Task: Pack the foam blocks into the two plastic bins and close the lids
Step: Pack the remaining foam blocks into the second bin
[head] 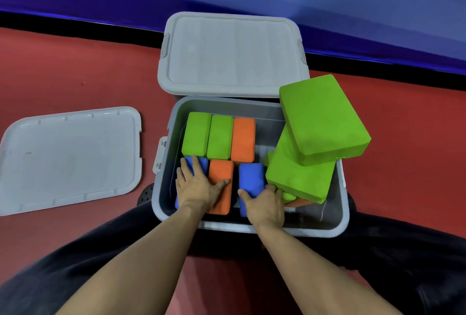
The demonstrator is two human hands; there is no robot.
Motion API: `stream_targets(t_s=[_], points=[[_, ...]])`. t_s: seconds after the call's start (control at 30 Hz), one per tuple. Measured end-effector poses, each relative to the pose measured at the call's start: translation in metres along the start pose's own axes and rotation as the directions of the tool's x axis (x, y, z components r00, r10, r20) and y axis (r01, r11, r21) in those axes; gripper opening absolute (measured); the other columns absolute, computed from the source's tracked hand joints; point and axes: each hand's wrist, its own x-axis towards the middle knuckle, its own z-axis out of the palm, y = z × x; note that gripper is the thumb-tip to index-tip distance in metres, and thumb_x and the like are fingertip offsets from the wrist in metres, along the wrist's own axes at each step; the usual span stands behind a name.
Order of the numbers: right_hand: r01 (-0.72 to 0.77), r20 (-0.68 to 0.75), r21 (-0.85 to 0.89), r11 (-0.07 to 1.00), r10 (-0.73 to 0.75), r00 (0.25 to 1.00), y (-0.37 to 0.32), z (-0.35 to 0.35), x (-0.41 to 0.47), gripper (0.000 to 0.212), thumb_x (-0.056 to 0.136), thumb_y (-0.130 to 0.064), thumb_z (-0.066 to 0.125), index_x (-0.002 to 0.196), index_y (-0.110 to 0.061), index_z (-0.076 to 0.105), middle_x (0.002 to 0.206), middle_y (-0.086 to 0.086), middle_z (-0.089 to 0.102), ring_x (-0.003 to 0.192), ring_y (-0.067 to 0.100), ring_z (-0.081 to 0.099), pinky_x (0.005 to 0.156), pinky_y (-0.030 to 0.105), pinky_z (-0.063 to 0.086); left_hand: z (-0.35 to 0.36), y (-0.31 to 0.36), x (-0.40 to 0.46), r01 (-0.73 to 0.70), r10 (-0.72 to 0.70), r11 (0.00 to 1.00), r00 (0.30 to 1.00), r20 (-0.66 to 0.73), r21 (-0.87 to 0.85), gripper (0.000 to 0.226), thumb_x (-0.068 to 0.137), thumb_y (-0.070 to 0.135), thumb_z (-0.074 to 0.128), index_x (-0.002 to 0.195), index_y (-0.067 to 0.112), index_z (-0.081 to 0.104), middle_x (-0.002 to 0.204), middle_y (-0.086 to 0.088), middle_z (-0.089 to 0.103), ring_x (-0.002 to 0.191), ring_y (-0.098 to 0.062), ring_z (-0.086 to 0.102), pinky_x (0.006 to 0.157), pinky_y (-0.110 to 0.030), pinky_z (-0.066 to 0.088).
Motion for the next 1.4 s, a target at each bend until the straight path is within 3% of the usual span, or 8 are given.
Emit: stream_targets(t_s=[0.13,0.27,0.43,0.57,0.77,1.0,1.3,1.4], points=[[-0.06,0.131,0.111,0.992,0.045,0.99,-0.01,0.017,0.012,0.085,0.079,-0.07,0.066,0.137,-0.011,0.049,0.133,0.016,0.058,0.121,0.036,0.058,0.095,0.042,0.049,-0.002,-0.006,0.025,-0.017,0.016,0.998,1.0,-0.019,-0.058,0.132,0.073,0.069,0.075,0.161,0.018,-0.008,0.168,-0.014,-0.01,0.156,-0.031,-0.002,0.126,-0.046,0.009],[-0.096,0.234,0.242,0.966,0.038,0.971,0.0,0.037,0.032,0.121,0.048,-0.092,0.057,0.147,-0.022,0.044,0.135,0.006,0.062,0.121,0.032,0.06,0.101,0.042,0.05,-0.001,-0.015,0.04,-0.048,0.052,0.991,0.998,0.032,-0.128,0.133,0.069,0.06,0.084,0.161,0.032,-0.007,0.168,-0.008,-0.019,0.156,-0.031,0.003,0.123,-0.051,0.021],[-0.146,0.311,0.359,0.922,0.029,0.95,0.012,0.045,0.046,0.123,0.04,-0.089,0.067,0.143,-0.022,0.048,0.13,0.0,0.066,0.116,0.026,0.064,0.098,0.043,0.054,0.004,-0.015,0.039,-0.033,0.038,0.984,0.999,0.026,-0.175,0.125,0.073,0.054,0.084,0.16,0.041,-0.003,0.168,-0.002,-0.017,0.155,-0.031,0.007,0.118,-0.058,0.027],[-0.123,0.327,0.37,0.921,-0.005,0.945,0.019,0.044,0.049,0.115,0.044,-0.087,0.064,0.138,-0.022,0.053,0.127,-0.001,0.067,0.115,0.025,0.065,0.098,0.043,0.054,0.007,-0.016,0.035,-0.064,0.066,0.985,0.998,0.011,-0.16,0.117,0.077,0.055,0.08,0.16,0.039,-0.001,0.168,-0.003,-0.013,0.155,-0.029,0.004,0.12,-0.056,0.024],[-0.18,0.382,0.464,0.867,-0.012,0.924,0.008,0.029,0.032,0.061,0.075,-0.067,0.074,0.122,-0.031,0.058,0.116,-0.009,0.067,0.106,0.019,0.066,0.093,0.051,0.057,0.006,-0.016,0.034,-0.069,0.072,0.99,0.997,0.022,-0.123,0.114,0.079,0.058,0.077,0.161,0.038,0.0,0.168,-0.002,-0.013,0.155,-0.027,0.001,0.121,-0.055,0.022],[-0.166,0.352,0.472,0.866,-0.012,0.936,0.011,0.036,0.041,0.074,0.085,-0.054,0.074,0.143,-0.016,0.046,0.133,0.001,0.063,0.118,0.022,0.062,0.101,0.038,0.051,0.008,-0.009,0.031,-0.059,0.063,0.996,0.997,0.055,-0.071,0.117,0.081,0.063,0.071,0.16,0.037,-0.012,0.166,-0.004,-0.024,0.156,-0.026,-0.01,0.124,-0.05,0.012],[0.008,0.276,0.48,0.877,-0.16,0.948,0.003,0.032,0.041,0.107,0.088,-0.04,0.076,0.161,-0.037,-0.002,0.166,-0.007,0.02,0.152,0.016,0.026,0.122,0.036,0.028,0.013,-0.011,0.035,-0.067,0.071,0.997,0.994,0.081,-0.045,0.117,0.084,0.069,0.064,0.157,0.036,-0.021,0.162,-0.003,-0.037,0.153,-0.025,-0.023,0.125,-0.051,0.001],[0.051,0.239,0.461,0.886,-0.18,0.954,-0.006,0.031,0.045,0.096,0.094,-0.049,0.065,0.161,-0.038,-0.003,0.166,-0.005,0.024,0.15,0.02,0.03,0.118,0.034,0.032,0.015,-0.01,0.035,-0.061,0.064,0.997,0.995,0.072,-0.043,0.117,0.084,0.069,0.064,0.156,0.037,-0.022,0.161,-0.002,-0.038,0.153,-0.024,-0.025,0.125,-0.05,-0.002]])
